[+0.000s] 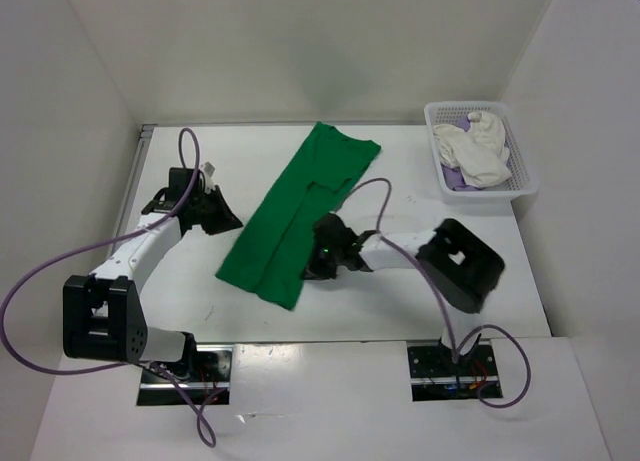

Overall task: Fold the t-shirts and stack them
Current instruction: Rotate the tshirt 90 degrees, then grab the bottom of the folded rectangular tshirt with both arms

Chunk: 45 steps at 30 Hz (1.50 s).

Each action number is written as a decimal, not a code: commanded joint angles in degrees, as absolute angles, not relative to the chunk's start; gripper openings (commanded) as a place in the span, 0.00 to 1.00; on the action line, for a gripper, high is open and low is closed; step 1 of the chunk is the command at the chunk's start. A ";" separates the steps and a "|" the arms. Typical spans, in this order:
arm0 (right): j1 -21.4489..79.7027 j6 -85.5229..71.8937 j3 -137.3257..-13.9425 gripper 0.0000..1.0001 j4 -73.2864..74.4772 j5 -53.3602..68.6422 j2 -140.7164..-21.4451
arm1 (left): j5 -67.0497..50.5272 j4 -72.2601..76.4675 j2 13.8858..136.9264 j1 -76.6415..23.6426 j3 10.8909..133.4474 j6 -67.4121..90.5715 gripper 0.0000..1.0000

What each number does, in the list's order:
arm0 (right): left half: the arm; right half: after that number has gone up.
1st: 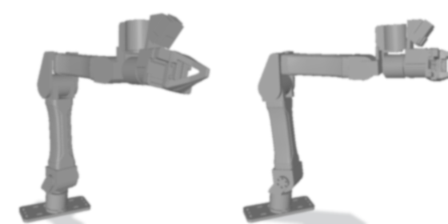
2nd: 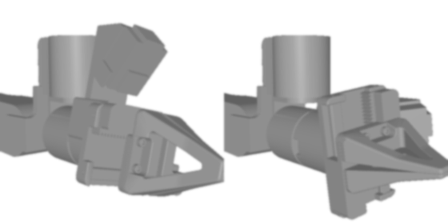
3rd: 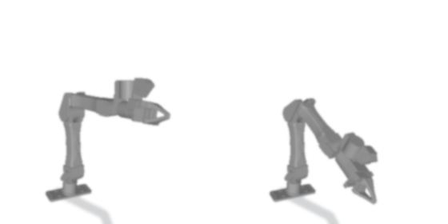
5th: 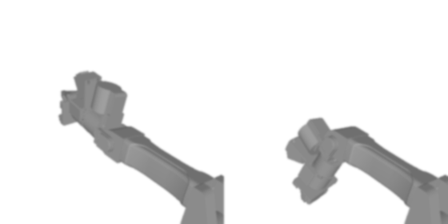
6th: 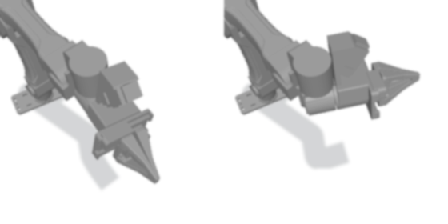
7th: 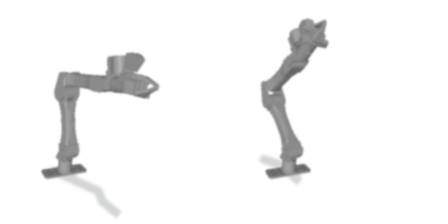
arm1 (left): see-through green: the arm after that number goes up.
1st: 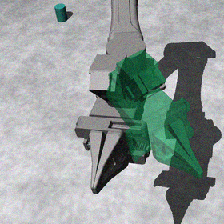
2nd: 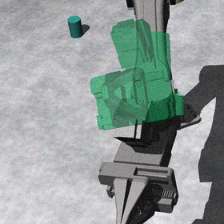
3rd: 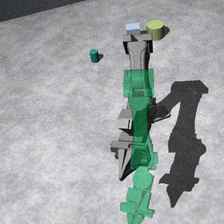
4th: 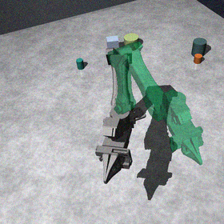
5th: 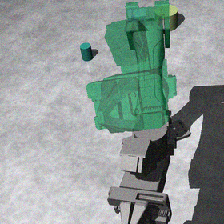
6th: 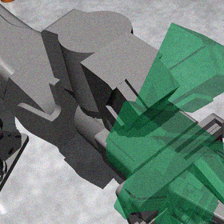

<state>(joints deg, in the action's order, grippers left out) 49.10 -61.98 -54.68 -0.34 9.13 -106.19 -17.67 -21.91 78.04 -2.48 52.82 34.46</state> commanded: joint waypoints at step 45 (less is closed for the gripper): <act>41.31 -69.08 -19.51 0.36 8.96 18.11 -65.92 | -17.40 -26.89 79.01 -25.31 34.01 49.22 0.39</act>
<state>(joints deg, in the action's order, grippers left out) 40.73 -69.52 -17.80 10.26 19.33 -65.17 -16.86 -27.00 78.65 -25.08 34.76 48.64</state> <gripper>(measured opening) 0.366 0.395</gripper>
